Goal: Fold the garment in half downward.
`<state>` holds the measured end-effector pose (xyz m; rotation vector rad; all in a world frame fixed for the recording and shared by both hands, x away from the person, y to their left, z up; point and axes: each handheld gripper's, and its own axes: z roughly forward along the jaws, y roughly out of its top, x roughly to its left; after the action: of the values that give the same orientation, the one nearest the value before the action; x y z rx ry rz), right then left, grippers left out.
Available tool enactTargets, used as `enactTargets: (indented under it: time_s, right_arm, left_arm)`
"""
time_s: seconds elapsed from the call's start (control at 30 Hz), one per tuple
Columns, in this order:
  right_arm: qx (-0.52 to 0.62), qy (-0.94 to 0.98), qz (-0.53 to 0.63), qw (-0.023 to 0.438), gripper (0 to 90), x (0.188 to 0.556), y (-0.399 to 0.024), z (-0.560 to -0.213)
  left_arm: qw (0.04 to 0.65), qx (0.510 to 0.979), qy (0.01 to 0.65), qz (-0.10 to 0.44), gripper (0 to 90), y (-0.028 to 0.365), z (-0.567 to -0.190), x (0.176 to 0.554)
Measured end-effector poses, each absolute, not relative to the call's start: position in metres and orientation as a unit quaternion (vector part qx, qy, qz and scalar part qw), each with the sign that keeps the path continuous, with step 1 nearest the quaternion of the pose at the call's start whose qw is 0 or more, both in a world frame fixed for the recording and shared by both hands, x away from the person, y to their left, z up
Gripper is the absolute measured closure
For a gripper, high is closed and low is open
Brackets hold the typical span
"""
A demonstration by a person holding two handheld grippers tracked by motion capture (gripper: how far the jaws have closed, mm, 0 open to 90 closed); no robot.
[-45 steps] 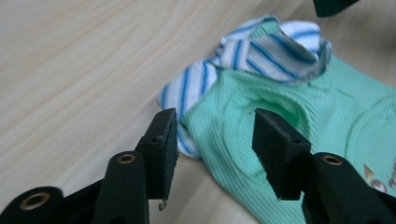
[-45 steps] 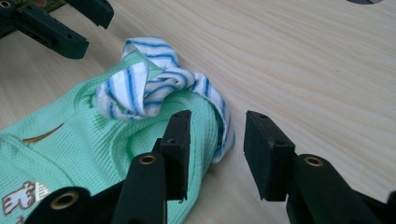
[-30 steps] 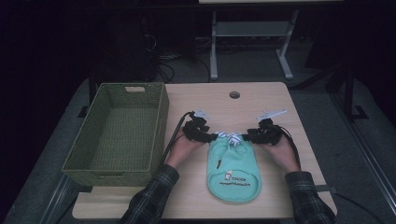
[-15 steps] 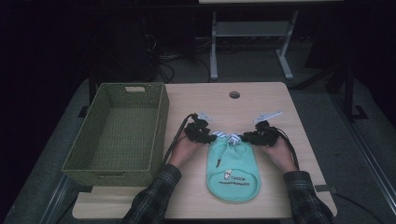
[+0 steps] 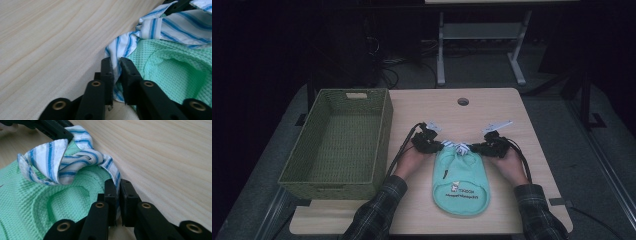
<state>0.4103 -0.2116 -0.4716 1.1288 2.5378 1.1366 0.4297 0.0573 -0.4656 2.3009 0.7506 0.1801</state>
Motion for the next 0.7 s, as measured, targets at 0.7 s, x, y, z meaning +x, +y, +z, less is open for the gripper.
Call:
enactTargets:
  time_s: [0.7]
  right_arm:
    - [0.365,0.832,0.405,0.106,87.8,0.399,-0.211,-0.443]
  left_arm:
    - [0.388,0.870,0.281,0.117,86.2,0.068,-0.430,0.409]
